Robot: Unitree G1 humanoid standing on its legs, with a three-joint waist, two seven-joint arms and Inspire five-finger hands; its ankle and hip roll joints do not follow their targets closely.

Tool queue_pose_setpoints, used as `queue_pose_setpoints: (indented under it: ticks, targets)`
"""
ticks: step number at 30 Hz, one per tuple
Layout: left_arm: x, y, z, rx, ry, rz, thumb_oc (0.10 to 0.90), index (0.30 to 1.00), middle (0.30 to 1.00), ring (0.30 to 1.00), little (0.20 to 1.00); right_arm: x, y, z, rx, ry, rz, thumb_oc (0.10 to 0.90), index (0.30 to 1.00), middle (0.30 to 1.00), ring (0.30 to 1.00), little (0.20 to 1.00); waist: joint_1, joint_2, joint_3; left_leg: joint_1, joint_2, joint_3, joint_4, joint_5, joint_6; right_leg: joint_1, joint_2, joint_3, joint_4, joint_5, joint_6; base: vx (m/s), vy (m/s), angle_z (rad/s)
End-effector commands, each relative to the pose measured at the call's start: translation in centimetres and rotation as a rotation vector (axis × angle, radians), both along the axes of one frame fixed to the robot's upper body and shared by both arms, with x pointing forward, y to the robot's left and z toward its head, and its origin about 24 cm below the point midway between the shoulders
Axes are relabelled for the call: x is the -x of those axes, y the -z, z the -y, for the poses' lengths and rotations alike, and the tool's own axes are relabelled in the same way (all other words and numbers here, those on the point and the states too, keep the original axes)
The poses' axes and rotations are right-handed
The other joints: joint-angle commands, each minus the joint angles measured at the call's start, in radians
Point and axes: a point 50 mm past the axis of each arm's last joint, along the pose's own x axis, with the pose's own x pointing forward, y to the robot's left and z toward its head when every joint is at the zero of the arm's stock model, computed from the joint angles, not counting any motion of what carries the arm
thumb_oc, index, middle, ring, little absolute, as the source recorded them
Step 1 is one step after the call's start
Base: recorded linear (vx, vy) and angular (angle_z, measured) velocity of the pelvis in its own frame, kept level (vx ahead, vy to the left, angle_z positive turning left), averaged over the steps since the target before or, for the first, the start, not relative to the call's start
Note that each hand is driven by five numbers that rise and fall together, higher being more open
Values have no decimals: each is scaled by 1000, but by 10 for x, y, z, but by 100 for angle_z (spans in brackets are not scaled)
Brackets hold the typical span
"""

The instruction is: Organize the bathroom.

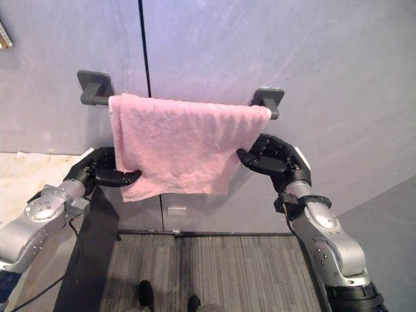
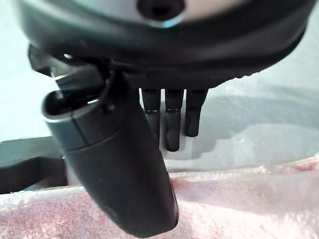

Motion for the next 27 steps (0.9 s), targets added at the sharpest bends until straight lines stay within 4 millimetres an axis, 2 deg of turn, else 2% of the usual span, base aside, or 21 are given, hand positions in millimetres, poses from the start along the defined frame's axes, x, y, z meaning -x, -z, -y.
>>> queue_pose_setpoints:
  ticks: [1, 7, 15, 22, 27]
  targets:
    - [-17, -54, -3, 2, -28, 255, 800, 900, 900, 900, 900, -6, -55, 17, 64, 85, 246, 800, 900, 900, 900, 900, -16, -11, -94, 66, 90, 9, 131, -124, -53, -52, -2, -20, 54, 31, 87, 0, 0, 0]
    - [-16, -46, -3, 1, 5, 185, 800, 900, 900, 900, 900, -7, -44, 17, 94, 97, 186, 800, 900, 900, 900, 900, -14, -9, -93, 63, 90, 7, 129, -121, -54, -56, -2, -25, 55, 31, 86, -22, -2, -1]
    - [-10, -11, 5, 13, 114, -39, 800, 900, 900, 900, 900, -4, -18, 28, 254, 157, 45, 800, 900, 900, 900, 900, -18, 6, -84, 72, 91, 5, 114, -113, -51, -61, -2, -29, 58, 33, 89, -32, -6, -1]
    - [-1, 17, 2, 42, 100, -176, 800, 900, 900, 900, 900, 2, 0, 36, 309, 238, -48, 800, 900, 900, 900, 900, -24, 19, -81, 79, 94, 5, 100, -111, -50, -63, 1, -27, 58, 30, 87, -27, -16, -4]
    - [12, 47, -6, 32, 79, -285, 800, 900, 900, 900, 900, 13, 37, 43, 280, 306, -222, 800, 900, 900, 900, 900, -33, 31, -69, 73, 98, 3, 102, -107, -53, -72, 1, -27, 66, 28, 84, -51, -20, -10]
